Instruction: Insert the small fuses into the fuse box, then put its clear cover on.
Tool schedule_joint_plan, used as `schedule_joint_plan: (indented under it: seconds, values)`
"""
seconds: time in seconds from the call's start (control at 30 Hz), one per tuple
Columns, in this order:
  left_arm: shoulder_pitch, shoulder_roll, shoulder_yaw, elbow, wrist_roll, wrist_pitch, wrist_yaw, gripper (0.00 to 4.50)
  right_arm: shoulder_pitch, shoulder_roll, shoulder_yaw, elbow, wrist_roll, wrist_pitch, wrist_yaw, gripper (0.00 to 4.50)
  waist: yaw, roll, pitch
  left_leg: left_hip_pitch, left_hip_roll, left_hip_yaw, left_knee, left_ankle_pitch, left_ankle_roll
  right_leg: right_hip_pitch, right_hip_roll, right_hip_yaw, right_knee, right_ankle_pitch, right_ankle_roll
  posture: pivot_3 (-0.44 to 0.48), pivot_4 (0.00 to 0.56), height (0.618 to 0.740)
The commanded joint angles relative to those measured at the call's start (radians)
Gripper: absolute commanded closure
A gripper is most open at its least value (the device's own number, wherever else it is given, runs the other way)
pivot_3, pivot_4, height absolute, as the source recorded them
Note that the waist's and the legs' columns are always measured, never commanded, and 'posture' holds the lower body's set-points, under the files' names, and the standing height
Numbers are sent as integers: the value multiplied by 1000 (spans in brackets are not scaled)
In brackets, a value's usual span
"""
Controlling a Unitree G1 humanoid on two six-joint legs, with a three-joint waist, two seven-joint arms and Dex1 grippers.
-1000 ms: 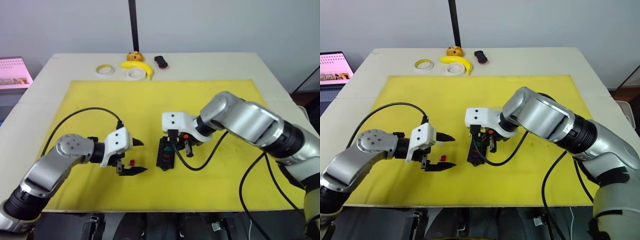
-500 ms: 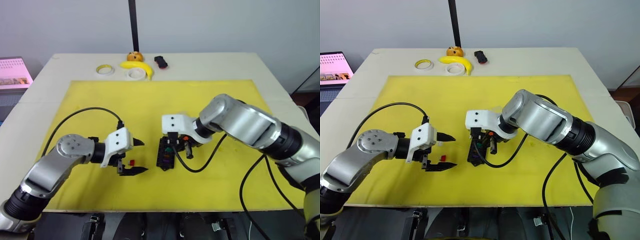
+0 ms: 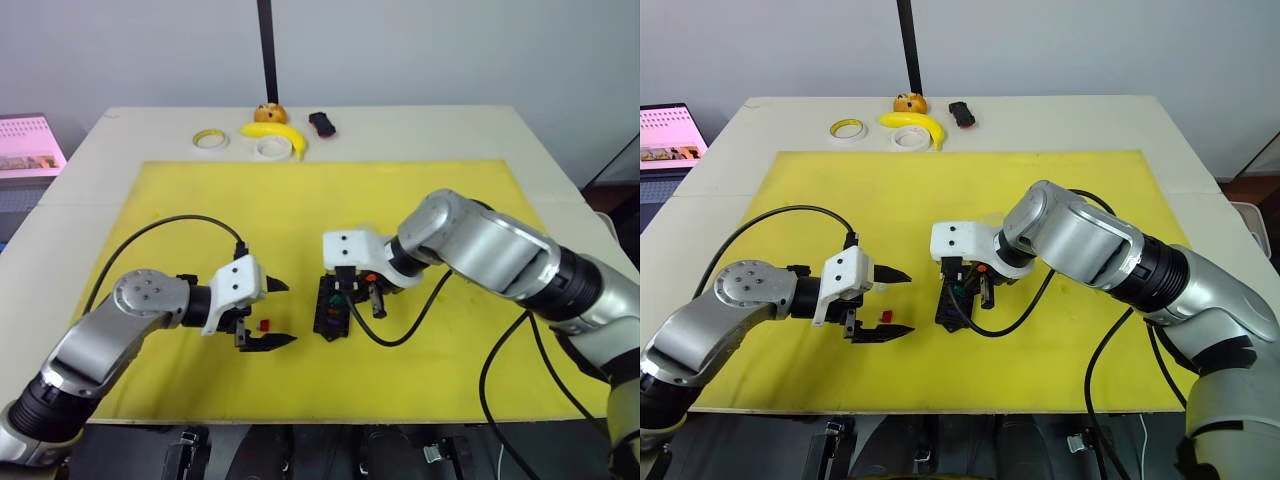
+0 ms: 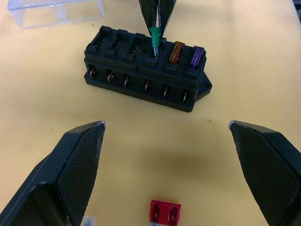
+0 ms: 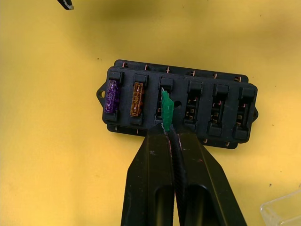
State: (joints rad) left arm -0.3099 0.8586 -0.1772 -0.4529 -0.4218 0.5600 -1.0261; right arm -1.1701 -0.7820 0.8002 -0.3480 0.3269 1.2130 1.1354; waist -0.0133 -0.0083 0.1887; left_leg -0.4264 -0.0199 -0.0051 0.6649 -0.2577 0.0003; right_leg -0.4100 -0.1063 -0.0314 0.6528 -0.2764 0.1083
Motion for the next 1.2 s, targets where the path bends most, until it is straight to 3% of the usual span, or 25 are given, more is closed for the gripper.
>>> schedule_joint_plan:
  seconds: [0.03, 0.5, 1.2]
  values:
    - [1, 1, 15, -32, 6, -7, 1, 54, -7, 3, -6, -19, -5, 1, 10, 4500, 0, 0, 0, 0, 0, 0, 0, 0, 0, 0, 0, 0, 0, 0, 0, 0, 150, 740]
    - [1, 1, 14, -27, 9, -11, 0, 54, -30, 7, -81, -28, 38, 9, 37, 4500, 0, 0, 0, 0, 0, 0, 0, 0, 0, 0, 0, 0, 1, 0, 0, 0, 150, 740]
    - [-2, -11, 8, -36, 12, -8, 2, 54, -8, -6, -17, -14, -26, -18, 28, 4500, 0, 0, 0, 0, 0, 0, 1, 0, 0, 0, 1, 0, 1, 0, 0, 0, 150, 740]
